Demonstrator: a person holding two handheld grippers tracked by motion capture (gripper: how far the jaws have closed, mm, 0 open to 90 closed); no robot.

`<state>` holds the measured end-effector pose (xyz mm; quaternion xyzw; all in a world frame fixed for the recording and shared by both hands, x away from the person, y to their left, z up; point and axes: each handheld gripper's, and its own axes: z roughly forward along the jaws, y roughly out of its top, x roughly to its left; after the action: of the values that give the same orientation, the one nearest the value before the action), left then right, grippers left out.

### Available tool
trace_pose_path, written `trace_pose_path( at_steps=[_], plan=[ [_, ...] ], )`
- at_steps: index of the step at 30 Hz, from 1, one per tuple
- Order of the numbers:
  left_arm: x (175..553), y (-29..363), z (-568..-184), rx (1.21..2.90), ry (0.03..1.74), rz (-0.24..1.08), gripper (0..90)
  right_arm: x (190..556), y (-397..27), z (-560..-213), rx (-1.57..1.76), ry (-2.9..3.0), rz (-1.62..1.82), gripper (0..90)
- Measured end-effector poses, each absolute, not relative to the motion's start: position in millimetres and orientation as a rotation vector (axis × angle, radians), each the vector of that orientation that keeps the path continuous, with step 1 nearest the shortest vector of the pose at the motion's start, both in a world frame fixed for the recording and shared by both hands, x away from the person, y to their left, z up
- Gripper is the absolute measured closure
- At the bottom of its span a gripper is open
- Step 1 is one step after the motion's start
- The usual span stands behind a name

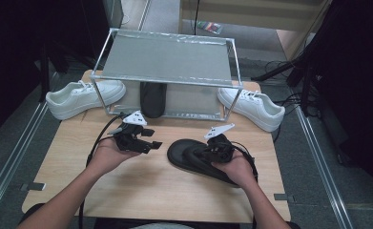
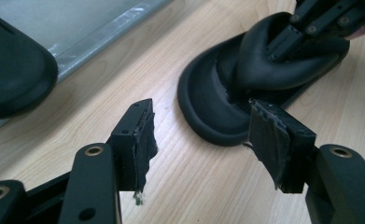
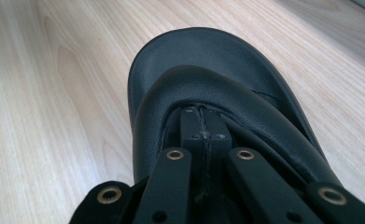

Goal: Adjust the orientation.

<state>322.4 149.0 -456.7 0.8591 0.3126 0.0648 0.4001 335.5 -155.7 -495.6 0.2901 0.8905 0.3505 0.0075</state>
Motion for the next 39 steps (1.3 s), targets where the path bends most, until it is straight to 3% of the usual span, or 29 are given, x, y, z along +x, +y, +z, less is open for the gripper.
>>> trace_pose_path(
  at_steps=[13,18,28,39],
  plan=[
    [322.2,146.0,-458.9,2.176,0.794,0.104,46.1,351.0,-145.8,-497.2,0.978,2.726,1.122,90.0],
    [322.0,146.1,-460.6,2.195,0.747,0.056,57.3,358.9,-142.7,-497.4,1.027,2.687,1.129,90.0],
    [320.1,150.0,-453.3,2.13,0.751,0.043,89.7,359.5,-158.5,-481.5,1.047,2.616,1.208,90.0],
    [319.0,146.6,-454.2,2.136,0.722,0.084,90.0,346.1,-195.6,-472.5,1.077,2.562,1.145,90.0]
  ],
)
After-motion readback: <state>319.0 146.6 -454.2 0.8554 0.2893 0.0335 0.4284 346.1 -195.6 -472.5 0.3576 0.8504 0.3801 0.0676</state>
